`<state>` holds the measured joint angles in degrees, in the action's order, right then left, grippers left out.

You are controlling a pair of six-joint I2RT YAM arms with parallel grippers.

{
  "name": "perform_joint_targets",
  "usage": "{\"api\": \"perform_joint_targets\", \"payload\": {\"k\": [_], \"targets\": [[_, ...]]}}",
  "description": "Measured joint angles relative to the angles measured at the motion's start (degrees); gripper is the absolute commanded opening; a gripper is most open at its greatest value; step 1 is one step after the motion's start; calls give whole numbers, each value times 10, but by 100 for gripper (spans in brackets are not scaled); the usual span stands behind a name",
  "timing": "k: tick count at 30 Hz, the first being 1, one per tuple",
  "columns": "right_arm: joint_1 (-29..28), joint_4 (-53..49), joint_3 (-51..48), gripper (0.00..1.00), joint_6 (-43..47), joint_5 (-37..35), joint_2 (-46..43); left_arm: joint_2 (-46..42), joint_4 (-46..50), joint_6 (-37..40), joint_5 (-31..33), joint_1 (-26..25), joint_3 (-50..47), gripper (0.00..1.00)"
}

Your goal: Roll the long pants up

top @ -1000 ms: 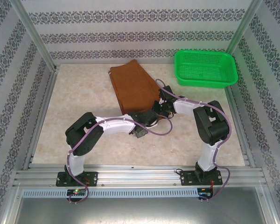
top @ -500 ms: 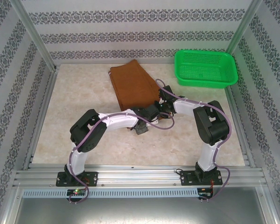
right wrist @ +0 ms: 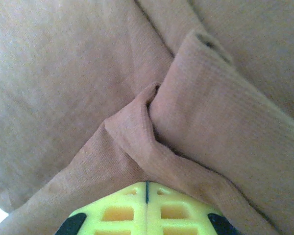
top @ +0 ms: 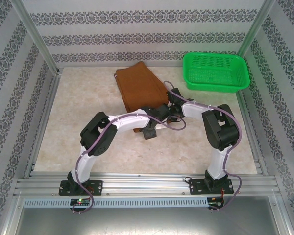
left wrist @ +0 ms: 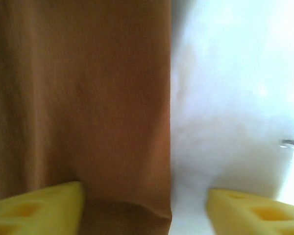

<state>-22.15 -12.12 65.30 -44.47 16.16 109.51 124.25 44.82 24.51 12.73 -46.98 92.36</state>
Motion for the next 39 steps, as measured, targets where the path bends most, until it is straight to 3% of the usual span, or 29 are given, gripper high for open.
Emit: {"api": "perform_joint_targets", "payload": {"k": [2, 3, 6, 16, 17, 18, 21, 22, 27, 32, 37, 39], "targets": [[4, 16, 7, 0, -8, -13, 6, 12, 24, 20, -15, 17, 30, 81], [3, 19, 8, 0, -10, -17, 7, 12, 28, 25, -32, 23, 34, 77], [3, 23, 9, 0, -13, -24, 10, 13, 38, 34, -59, 31, 43, 93], [3, 27, 14, 0, -21, -37, 16, 37, 59, 47, -51, 36, 73, 91], [4, 28, 14, 0, -21, -38, 16, 42, 68, 50, -50, 37, 82, 83], [4, 28, 14, 0, -21, -40, 16, 44, 72, 53, -49, 37, 86, 68], [5, 38, 18, 0, -21, -58, 21, 53, 59, 71, -17, 37, 94, 22], [7, 46, 20, 0, -21, -64, 24, 57, 52, 74, -6, 38, 97, 0], [13, 66, 27, 0, -26, -80, 31, 55, 0, 97, 45, 39, 87, 0], [11, 55, 30, 0, -28, -79, 30, 29, -28, 88, 28, 41, 51, 0], [10, 17, 30, 40, -17, -81, 6, 26, 28, 57, -62, 42, 76, 0], [12, -15, 26, 50, -7, -84, -25, 25, 57, 38, -87, 46, 82, 0]]}}
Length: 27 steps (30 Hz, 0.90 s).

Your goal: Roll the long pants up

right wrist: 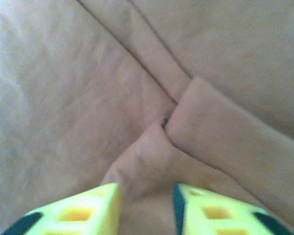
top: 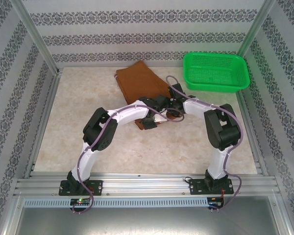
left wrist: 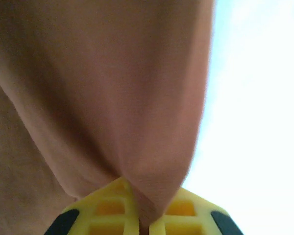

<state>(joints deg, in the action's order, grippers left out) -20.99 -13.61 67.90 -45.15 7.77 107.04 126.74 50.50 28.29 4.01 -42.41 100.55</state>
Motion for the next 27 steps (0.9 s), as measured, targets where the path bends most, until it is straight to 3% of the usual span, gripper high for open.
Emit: {"api": "perform_joint_targets", "payload": {"k": [2, 8, 20, 27], "targets": [[3, -29, -7, 56, 14, -7, -49, 0, 27, -28, -22, 6, 5, 0], [17, -67, -10, 57, 36, -11, -165, 0, 91, -66, -120, 40, 45, 0], [21, -76, -94, 56, 31, 31, -176, -7, 190, -111, -402, 115, 123, 0], [20, -82, -103, 56, 29, 38, -230, -17, 201, -150, -488, 133, 105, 0]]}}
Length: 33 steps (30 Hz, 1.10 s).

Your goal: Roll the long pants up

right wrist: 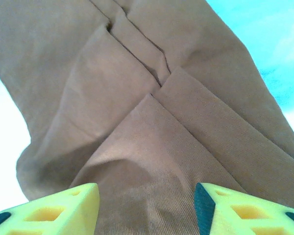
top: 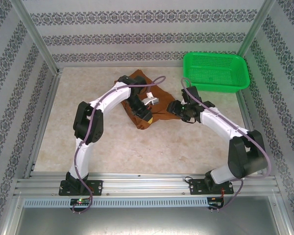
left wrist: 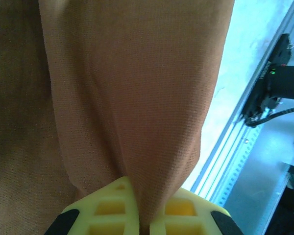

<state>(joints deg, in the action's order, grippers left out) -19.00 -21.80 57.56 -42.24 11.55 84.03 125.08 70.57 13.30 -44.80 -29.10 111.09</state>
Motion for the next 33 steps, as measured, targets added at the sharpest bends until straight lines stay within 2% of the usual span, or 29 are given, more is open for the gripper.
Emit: {"api": "perform_joint_targets", "payload": {"k": [10, 12, 14, 16, 17, 19, 25, 33], "targets": [[-5, -37, -12, 56, -7, 1, -119, -20, -20, -27, -16, -2, -84, 0], [-11, -33, -26, 55, -10, 2, -130, -20, -41, -49, -40, 2, -93, 0], [-18, -44, -44, 46, -11, 3, -148, -19, -72, -79, -74, 7, -96, 0], [-23, -52, -47, 25, -10, 6, -155, -18, -95, -107, -101, 14, -96, 0], [-23, -51, -47, 18, -11, 7, -156, -18, -103, -119, -112, 18, -96, 0], [-26, -50, -47, 13, -12, 10, -154, -17, -119, -144, -132, 30, -96, 0], [-29, -42, -23, 12, -12, 14, -97, -17, -165, -195, -168, 68, -118, 0], [-29, -5, 76, 10, -3, 32, 70, -12, -170, -193, -170, 74, -130, 0]]}}
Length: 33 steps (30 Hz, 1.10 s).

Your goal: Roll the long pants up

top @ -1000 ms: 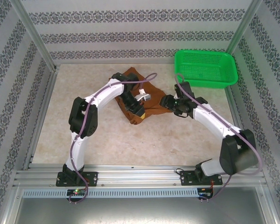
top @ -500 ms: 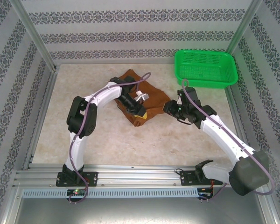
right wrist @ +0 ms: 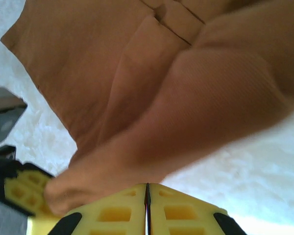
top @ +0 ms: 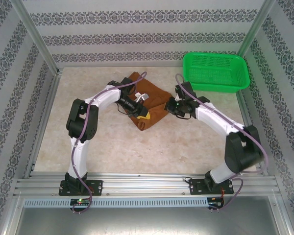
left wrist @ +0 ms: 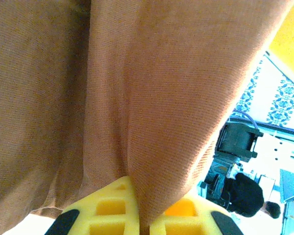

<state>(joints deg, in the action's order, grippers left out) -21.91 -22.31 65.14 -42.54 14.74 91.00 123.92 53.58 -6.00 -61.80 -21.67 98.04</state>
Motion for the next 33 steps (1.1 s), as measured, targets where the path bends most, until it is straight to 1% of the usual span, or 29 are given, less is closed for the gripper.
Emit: {"api": "perform_joint_targets", "payload": {"k": [4, 7, 8, 9, 11, 13, 14, 17, 20, 23, 25, 26, 27, 28, 31, 33], "targets": [[0, 12, 54, 9, 7, 15, 86, 39, 18, 17, 12, 1, 32, 0], [0, 15, 90, 7, 10, 27, 149, 71, 33, 33, 30, 3, 55, 10], [0, 14, 102, 7, 11, 32, 167, 76, 36, 39, 40, 4, 57, 15], [0, 14, 116, 7, 12, 38, 186, 77, 36, 47, 52, 6, 57, 19], [0, 15, 141, 7, 14, 46, 213, 72, 33, 56, 80, 7, 57, 23], [0, 16, 165, 6, 14, 57, 238, 52, 16, 61, 127, 7, 43, 29], [0, 16, 180, 6, 14, 63, 253, 31, -3, 65, 161, 6, 24, 31], [2, 16, 220, 5, 14, 79, 297, -58, -67, 73, 253, 0, -55, 37], [5, 12, 253, 3, 11, 92, 335, -148, -114, 77, 325, -14, -117, 38], [10, 9, 275, 3, 7, 104, 354, -204, -155, 90, 374, -47, -152, 39], [12, 7, 279, 3, 5, 107, 356, -207, -172, 103, 397, -83, -158, 40], [13, 7, 279, 3, 5, 109, 356, -200, -178, 110, 410, -102, -157, 47], [13, 7, 279, 2, 4, 111, 356, -188, -181, 118, 424, -123, -156, 96], [14, 9, 277, 2, 3, 113, 356, -169, -186, 128, 447, -148, -153, 100], [17, 29, 257, 3, -2, 119, 350, -102, -194, 150, 527, -209, -146, 100], [19, 47, 237, 2, -6, 122, 340, -68, -194, 158, 581, -233, -140, 100]]}}
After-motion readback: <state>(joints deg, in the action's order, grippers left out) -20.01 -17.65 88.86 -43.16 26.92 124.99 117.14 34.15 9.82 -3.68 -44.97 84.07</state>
